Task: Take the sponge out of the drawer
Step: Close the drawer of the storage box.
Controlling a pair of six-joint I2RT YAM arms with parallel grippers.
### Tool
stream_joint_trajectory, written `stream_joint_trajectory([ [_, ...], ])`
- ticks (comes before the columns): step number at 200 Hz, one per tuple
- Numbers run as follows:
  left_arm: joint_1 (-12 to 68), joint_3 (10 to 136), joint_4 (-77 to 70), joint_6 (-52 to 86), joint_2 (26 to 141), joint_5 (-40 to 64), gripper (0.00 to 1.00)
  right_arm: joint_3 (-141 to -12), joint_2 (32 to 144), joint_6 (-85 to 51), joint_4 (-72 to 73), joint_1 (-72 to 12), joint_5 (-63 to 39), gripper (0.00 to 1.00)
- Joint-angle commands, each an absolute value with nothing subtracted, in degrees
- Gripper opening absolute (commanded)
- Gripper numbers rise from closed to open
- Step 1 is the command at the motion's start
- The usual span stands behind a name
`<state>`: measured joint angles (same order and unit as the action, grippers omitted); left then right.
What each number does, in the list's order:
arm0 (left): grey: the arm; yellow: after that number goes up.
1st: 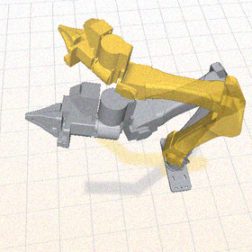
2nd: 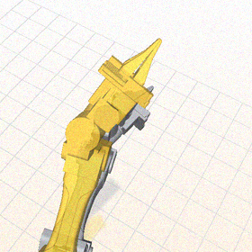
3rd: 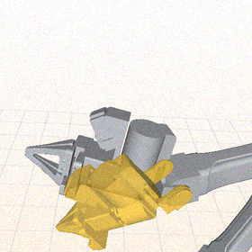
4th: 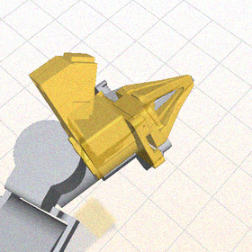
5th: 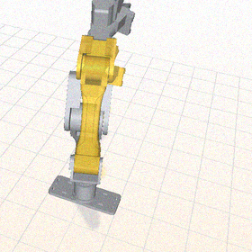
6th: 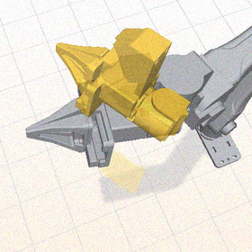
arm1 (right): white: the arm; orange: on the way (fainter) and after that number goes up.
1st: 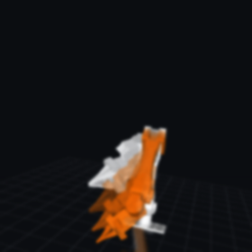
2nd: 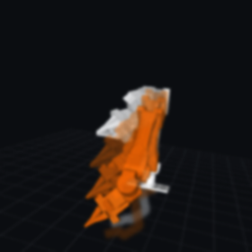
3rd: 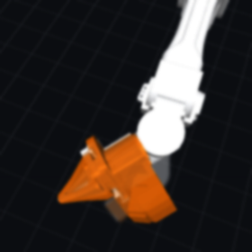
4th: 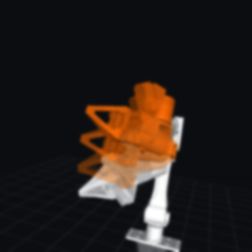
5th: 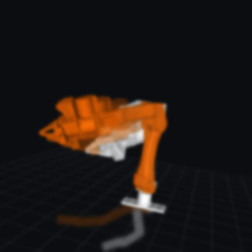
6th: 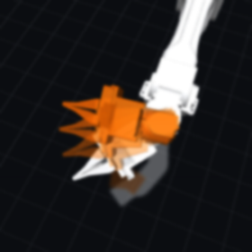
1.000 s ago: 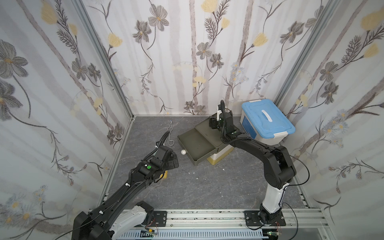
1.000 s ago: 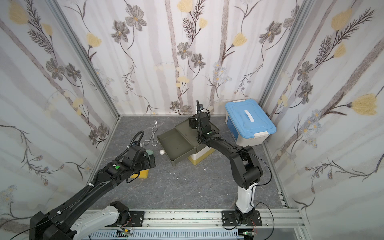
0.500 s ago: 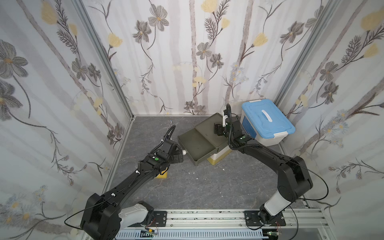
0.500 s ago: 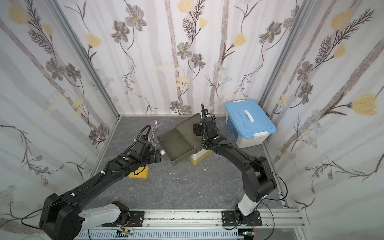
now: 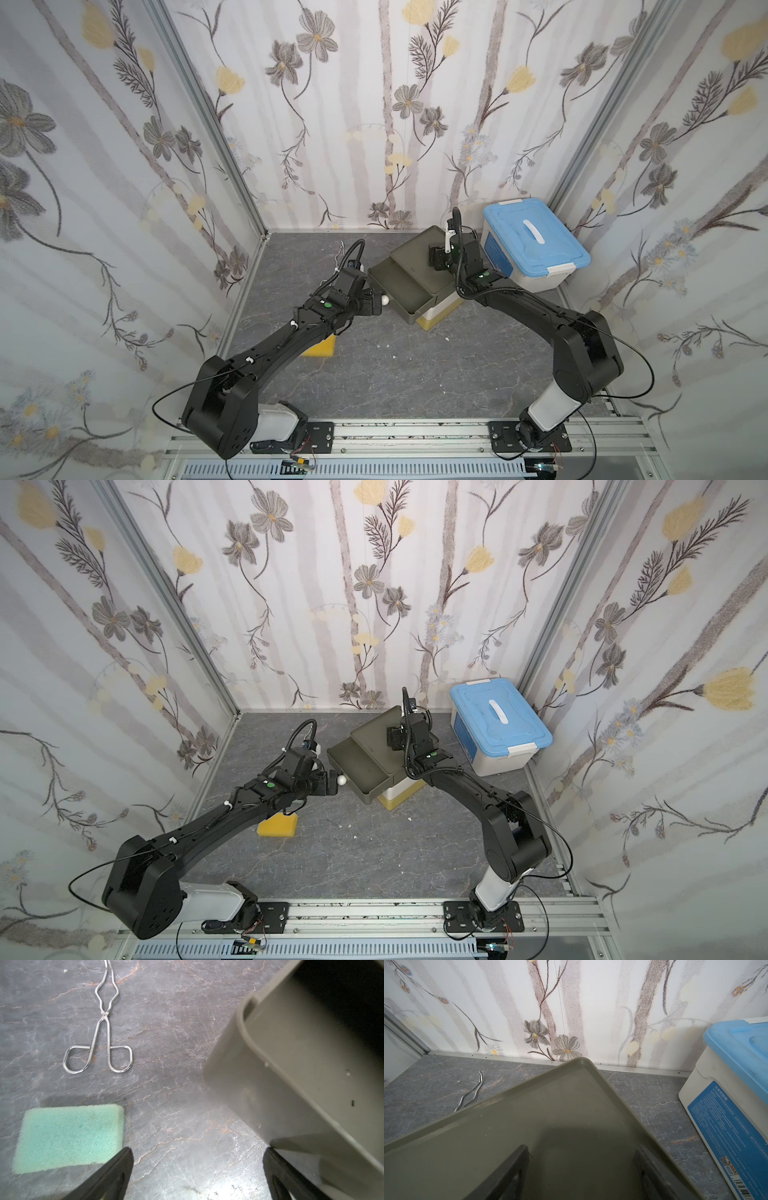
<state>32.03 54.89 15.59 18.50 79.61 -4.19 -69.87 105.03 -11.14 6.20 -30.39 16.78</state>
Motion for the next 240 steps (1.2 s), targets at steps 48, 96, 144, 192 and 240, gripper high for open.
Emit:
stream_joint_trajectory([
  [48,32.5,61.6,1.9,15.8,90.2,3.0,0.98,-69.1,107.0,-14.8,-7.2,-30.5,13.1,0.81],
  [96,33.5,65.0,-1.2,15.3,95.1,6.5,0.97,-68.9,107.2,-15.0,-7.8,-30.4,13.9,0.80],
  [144,33.6,65.7,-2.0,14.9,96.5,7.3,0.95,-69.3,107.9,-15.2,-8.2,-30.5,14.0,0.80],
  [192,34.0,63.9,0.4,13.0,93.2,8.9,0.89,-71.7,109.4,-14.6,-9.2,-30.3,15.3,0.80],
  [240,34.8,59.4,-0.3,12.8,91.6,15.1,0.81,-72.7,108.9,-14.5,-9.4,-30.4,15.6,0.80],
])
